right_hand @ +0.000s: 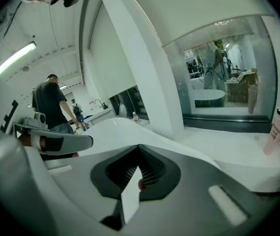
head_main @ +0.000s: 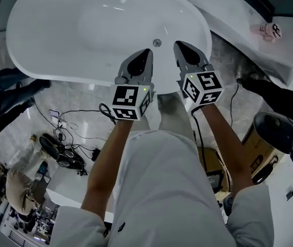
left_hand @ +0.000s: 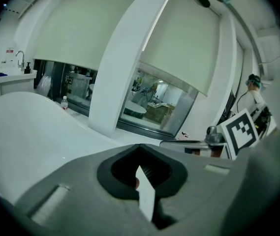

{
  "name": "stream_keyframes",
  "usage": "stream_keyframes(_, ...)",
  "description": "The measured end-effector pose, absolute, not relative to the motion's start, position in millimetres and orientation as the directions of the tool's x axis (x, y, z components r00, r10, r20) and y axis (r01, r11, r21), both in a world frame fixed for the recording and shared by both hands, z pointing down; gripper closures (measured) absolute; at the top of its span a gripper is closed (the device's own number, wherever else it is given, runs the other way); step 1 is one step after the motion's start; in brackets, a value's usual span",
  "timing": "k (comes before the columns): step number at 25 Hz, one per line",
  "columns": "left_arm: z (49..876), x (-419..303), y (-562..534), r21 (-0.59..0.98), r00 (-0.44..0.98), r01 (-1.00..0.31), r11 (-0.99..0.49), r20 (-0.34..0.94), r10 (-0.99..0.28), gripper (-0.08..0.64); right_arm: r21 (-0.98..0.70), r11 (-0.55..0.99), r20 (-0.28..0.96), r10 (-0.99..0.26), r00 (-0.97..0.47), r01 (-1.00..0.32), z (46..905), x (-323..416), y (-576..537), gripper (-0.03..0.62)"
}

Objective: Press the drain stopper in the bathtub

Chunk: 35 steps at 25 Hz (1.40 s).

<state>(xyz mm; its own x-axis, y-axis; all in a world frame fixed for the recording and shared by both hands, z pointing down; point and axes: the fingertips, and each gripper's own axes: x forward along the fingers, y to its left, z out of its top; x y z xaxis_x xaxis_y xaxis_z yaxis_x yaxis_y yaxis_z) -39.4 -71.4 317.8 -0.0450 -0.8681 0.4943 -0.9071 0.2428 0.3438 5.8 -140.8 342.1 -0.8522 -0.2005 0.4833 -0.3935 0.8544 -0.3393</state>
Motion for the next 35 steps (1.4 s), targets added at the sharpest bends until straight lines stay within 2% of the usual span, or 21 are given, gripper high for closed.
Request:
stream_keyframes(14,195,31,-59,0.339,0.040,-0.935,0.101,0.385,-0.922,0.557,-0.250,0.904,0.342,-0.253,-0.905,-0.347,200,62,-142,0.588)
stream_keyframes(19,164,60,-55,0.315,0.111,-0.949,0.025,0.407,-0.907,0.557,-0.221,0.917,0.301,-0.258,-0.918,-0.331,161,78,-138,0.588)
stream_keyframes(23,131,78,-51,0.299,0.157,-0.953,-0.046,0.361,-0.919,0.557,-0.198,0.922,0.261,-0.278,-0.925,-0.333,133,88,-133,0.588)
stream_keyframes(29,91,88,-50,0.281,0.147,-0.957,-0.067,0.274,-0.950,0.557,-0.200,0.933,0.219,-0.254,-0.942,-0.298,93,102,-115,0.588)
stream_keyframes(35,87,79,-53,0.242,0.094,-0.970,-0.027,0.270,-0.958,0.557,-0.192,0.945,0.200,-0.224,-0.954,-0.263,75,101,-91,0.588)
